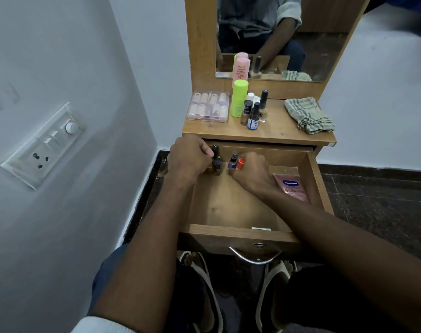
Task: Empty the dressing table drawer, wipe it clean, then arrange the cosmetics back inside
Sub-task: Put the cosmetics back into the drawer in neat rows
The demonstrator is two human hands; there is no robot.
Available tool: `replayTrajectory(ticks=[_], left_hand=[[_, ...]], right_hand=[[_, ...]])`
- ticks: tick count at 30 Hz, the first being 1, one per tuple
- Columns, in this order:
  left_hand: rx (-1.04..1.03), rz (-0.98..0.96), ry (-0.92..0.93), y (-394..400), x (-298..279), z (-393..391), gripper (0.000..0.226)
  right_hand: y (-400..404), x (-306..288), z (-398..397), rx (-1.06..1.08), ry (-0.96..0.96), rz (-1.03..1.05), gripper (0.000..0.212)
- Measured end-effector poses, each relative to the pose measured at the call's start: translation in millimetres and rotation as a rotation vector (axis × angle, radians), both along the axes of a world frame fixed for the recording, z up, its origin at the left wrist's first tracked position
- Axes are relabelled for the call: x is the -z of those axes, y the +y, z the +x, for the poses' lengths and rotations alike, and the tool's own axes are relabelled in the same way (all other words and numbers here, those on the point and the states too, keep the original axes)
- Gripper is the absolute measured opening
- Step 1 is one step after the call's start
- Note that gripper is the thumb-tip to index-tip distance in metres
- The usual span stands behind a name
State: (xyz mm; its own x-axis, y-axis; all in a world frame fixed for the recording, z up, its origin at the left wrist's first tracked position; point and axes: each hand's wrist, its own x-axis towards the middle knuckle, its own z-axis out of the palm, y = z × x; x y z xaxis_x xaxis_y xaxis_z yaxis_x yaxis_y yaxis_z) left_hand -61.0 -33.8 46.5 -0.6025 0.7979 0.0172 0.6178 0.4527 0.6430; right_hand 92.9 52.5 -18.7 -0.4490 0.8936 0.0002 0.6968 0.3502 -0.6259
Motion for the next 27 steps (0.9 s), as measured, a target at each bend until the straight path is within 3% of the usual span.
replayTrajectory(ticks=[6,18,24,27], left_hand=[[0.002,-0.053,0.005,0.7,3.0,-0.6,0.015],[0.001,-0.074,-0.029,1.6,2.1,-3.2,0.017],[-0.014,-0.069,-0.032,0.8,0.8,-6.4,0.017],[-0.012,-0.059,-0.044,-0.5,0.0,-5.5,0.013]], right_hand=[[3.0,0.1,-14.2,0.042,0.068,0.009,0.016],[0.4,1.7,-18.8,0.083,0.063,-0.008,0.022],[-1.9,0.0,-4.0,0.035,-0.039,-0.023,0.042],[-4.3,1.9,-4.9,-0.005,-0.031,-0.030,0.030]])
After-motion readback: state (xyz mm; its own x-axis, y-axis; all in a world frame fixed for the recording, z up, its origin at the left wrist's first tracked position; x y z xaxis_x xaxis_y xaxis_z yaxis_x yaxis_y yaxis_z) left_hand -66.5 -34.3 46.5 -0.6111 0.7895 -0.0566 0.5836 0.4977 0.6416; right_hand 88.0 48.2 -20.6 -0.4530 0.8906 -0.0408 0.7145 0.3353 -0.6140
